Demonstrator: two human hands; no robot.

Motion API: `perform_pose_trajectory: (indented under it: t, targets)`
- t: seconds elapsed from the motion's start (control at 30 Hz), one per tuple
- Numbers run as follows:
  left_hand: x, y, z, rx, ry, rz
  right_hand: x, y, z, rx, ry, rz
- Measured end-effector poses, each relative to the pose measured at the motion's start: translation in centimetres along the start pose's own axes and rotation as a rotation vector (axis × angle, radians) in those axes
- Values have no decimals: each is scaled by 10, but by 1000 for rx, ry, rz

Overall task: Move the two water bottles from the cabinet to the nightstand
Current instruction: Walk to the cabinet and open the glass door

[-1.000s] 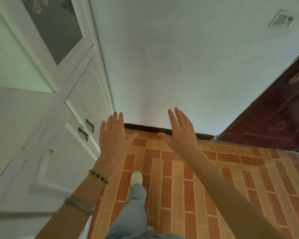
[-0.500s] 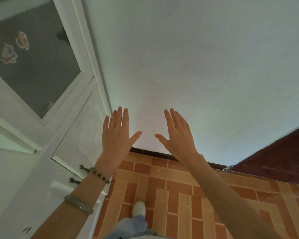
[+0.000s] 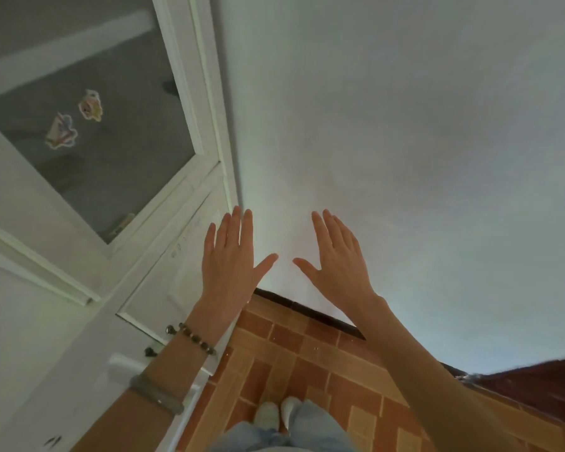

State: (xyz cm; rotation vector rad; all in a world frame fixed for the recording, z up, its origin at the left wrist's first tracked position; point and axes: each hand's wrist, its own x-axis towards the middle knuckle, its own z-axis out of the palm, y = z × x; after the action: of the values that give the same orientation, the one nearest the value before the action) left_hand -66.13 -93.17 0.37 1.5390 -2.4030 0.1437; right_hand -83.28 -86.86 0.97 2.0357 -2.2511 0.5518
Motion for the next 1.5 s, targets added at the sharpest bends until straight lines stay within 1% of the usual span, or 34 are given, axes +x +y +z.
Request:
perform_pose_trajectory:
  t: [0.23,0.37,0.47,0.67,0.77,0.87,1.0,1.17,1.3,1.37,1.5]
  targets:
    - [-2,-21,-15,204,42,-174,45,-18,3,103,3,-220]
    - [-8,-33,-41,277,142,-297,72,-47,-3,211,59,-385]
    - [-15,-44,-73,295,245,-377,91,-78,-17,272,124,-504]
    - [-29,-67,-147,475,380,-479,116,-141,-61,365,219,-721]
    - [-34,-81,-185,581,419,-533,122,-171,-87,409,275,-814]
    - [-38,-92,-223,662,478,-585,131,-199,-113,434,339,-874]
    - [-44,-104,-268,745,540,-642,146,-235,-150,474,463,-945]
    - [-51,-125,-328,866,599,-642,161,-280,-204,523,583,-1036]
    - [-53,-138,-356,936,602,-651,179,-309,-251,533,722,-1076]
    - [-52,-141,-363,951,594,-658,186,-321,-270,509,788,-1109]
    - [-49,-147,-368,946,565,-666,200,-338,-290,343,916,-1160]
